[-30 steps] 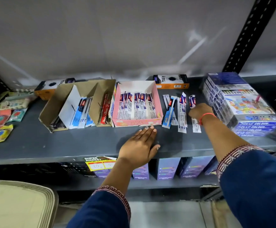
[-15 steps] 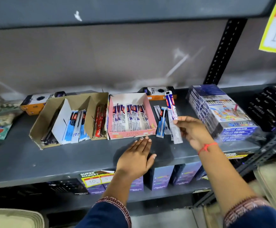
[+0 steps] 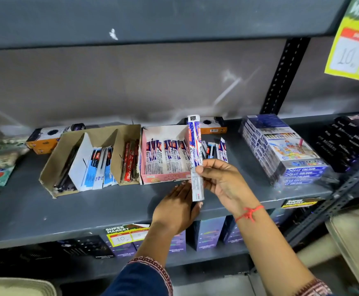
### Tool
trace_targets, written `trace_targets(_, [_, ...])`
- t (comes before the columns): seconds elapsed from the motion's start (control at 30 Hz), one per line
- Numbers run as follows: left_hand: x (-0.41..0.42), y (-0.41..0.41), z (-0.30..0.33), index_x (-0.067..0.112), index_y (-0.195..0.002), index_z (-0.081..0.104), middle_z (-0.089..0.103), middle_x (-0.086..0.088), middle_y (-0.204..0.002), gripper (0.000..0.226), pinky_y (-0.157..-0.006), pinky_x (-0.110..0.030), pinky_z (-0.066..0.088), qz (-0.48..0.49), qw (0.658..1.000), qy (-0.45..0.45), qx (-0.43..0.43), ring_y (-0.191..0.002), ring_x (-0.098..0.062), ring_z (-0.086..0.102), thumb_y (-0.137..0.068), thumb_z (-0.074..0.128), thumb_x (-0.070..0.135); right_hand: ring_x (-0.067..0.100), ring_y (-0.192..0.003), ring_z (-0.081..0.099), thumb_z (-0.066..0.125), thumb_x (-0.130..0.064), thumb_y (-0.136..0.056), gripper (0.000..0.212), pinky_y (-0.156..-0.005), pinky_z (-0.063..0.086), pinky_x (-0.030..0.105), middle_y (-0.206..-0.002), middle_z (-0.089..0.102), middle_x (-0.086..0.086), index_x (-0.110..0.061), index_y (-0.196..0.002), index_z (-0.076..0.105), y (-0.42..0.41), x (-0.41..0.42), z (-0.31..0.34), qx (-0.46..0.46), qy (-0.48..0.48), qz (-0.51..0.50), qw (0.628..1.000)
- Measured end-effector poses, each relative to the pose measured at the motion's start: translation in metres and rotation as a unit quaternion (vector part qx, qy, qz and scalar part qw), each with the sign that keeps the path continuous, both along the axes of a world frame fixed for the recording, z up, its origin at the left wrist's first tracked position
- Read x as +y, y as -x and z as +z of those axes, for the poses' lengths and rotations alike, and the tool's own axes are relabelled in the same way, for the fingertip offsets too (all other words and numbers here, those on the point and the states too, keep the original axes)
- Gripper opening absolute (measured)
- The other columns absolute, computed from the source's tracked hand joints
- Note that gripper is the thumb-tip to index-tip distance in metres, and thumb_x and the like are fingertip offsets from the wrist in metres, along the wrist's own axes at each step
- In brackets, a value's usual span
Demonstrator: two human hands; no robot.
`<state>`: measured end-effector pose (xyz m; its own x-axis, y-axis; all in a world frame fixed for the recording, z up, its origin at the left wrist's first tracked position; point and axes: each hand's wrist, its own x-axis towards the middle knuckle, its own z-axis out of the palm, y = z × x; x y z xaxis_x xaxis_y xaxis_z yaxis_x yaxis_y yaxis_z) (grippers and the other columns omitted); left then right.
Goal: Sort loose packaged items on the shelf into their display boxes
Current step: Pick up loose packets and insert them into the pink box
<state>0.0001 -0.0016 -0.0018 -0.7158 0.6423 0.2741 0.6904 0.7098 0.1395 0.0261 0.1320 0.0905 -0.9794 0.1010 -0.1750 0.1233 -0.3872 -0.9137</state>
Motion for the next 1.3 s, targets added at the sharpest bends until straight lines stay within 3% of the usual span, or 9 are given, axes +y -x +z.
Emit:
trace_targets(0.27, [-0.001, 0.003, -0.004, 0.008, -0.140, 0.033, 0.046, -0.015, -0.141, 0.057, -0.099, -0.035, 0.040, 0.023, 0.999, 0.021, -0.021, -0.129, -0.026, 0.042, -0.096, 0.030, 0.044, 0.005, -0.048, 0.065, 0.063, 0.008, -0.076, 0.022, -0.049, 0.052, 0.013, -0.053, 0.072, -0.003, -0.012, -0.066, 0.066, 0.002, -0.002, -0.004, -0.016, 0.000, -0.001, 1.000])
trace_targets(0.43, [-0.001, 0.003, -0.003, 0.014, -0.128, 0.052, 0.054, -0.020, -0.131, 0.044, -0.089, -0.040, 0.048, 0.023, 1.000, 0.012, -0.018, -0.121, -0.033, 0.051, -0.094, 0.042, 0.040, 0.005, -0.048, 0.064, 0.063, 0.007, -0.077, 0.022, -0.048, 0.052, 0.013, -0.051, 0.070, -0.005, -0.011, -0.067, 0.064, 0.017, -0.006, -0.003, -0.042, -0.024, -0.019, 0.999])
trace_targets(0.53, [-0.001, 0.006, -0.007, 0.014, -0.144, 0.025, 0.032, -0.012, -0.150, 0.056, -0.108, -0.036, 0.030, 0.020, 0.997, 0.046, -0.061, -0.136, -0.027, 0.031, -0.096, 0.030, 0.043, 0.008, -0.047, 0.061, 0.061, 0.010, -0.078, 0.024, -0.046, 0.050, 0.014, -0.046, 0.067, -0.006, -0.011, -0.066, 0.061, 0.043, -0.010, 0.003, -0.041, -0.070, -0.021, 0.996])
trace_targets(0.6, [0.000, 0.006, -0.006, 0.009, -0.144, 0.025, 0.030, -0.011, -0.151, 0.058, -0.113, -0.032, 0.021, 0.014, 0.998, 0.029, -0.044, -0.138, -0.024, 0.028, -0.096, 0.033, 0.040, 0.012, -0.054, 0.055, 0.060, 0.012, -0.078, 0.027, -0.048, 0.049, 0.018, -0.055, 0.064, -0.002, -0.012, -0.066, 0.058, 0.067, -0.017, 0.005, -0.045, -0.126, -0.022, 0.991])
trace_targets(0.8, [-0.001, 0.000, 0.002, 0.009, -0.112, 0.067, 0.069, -0.006, -0.115, 0.052, -0.087, -0.027, 0.052, 0.001, 0.999, 0.015, 0.033, -0.106, -0.017, 0.064, -0.073, 0.070, 0.043, 0.023, -0.075, 0.057, 0.059, 0.003, -0.080, 0.022, -0.075, 0.053, 0.036, -0.084, 0.055, 0.006, -0.015, -0.069, 0.053, 0.133, -0.036, -0.012, -0.072, -0.364, 0.001, 0.929])
trace_targets(0.9, [-0.002, 0.003, -0.003, 0.006, -0.113, 0.065, 0.068, -0.010, -0.116, 0.045, -0.091, -0.031, 0.051, -0.002, 0.999, -0.008, 0.049, -0.107, -0.021, 0.063, -0.078, 0.066, 0.035, 0.019, -0.084, 0.049, 0.050, -0.009, -0.086, 0.011, -0.071, 0.048, 0.027, -0.093, 0.050, 0.007, -0.016, -0.086, 0.058, 0.148, -0.043, -0.027, -0.106, -0.480, 0.042, 0.870])
trace_targets(1.0, [-0.001, 0.003, -0.004, 0.004, -0.115, 0.063, 0.067, -0.013, -0.117, 0.042, -0.094, -0.035, 0.049, -0.008, 0.998, -0.011, 0.055, -0.110, -0.025, 0.062, -0.086, 0.047, 0.030, 0.027, -0.100, 0.059, 0.046, -0.011, -0.088, 0.033, -0.078, 0.045, 0.029, -0.105, 0.059, 0.015, 0.000, -0.118, 0.057, 0.153, -0.045, -0.036, -0.124, -0.516, 0.048, 0.846])
trace_targets(1.13, [0.000, 0.001, 0.002, 0.006, -0.114, 0.065, 0.068, -0.010, -0.116, 0.046, -0.092, -0.032, 0.050, 0.000, 0.999, -0.004, 0.032, -0.107, -0.022, 0.063, -0.086, 0.038, 0.031, 0.034, -0.111, 0.058, 0.045, -0.014, -0.088, 0.033, -0.081, 0.046, 0.031, -0.116, 0.062, 0.020, 0.000, -0.115, 0.059, 0.152, -0.044, -0.035, -0.115, -0.558, 0.061, 0.820])
trace_targets(1.3, [0.001, 0.000, 0.003, 0.010, -0.110, 0.068, 0.070, -0.004, -0.112, 0.039, -0.089, -0.026, 0.052, -0.008, 0.999, 0.008, 0.038, -0.104, -0.016, 0.065, -0.081, 0.056, 0.033, 0.037, -0.102, 0.063, 0.041, -0.009, -0.089, 0.030, -0.086, 0.053, 0.037, -0.111, 0.067, 0.022, -0.001, -0.104, 0.066, 0.136, -0.033, -0.019, -0.041, -0.625, -0.004, 0.780])
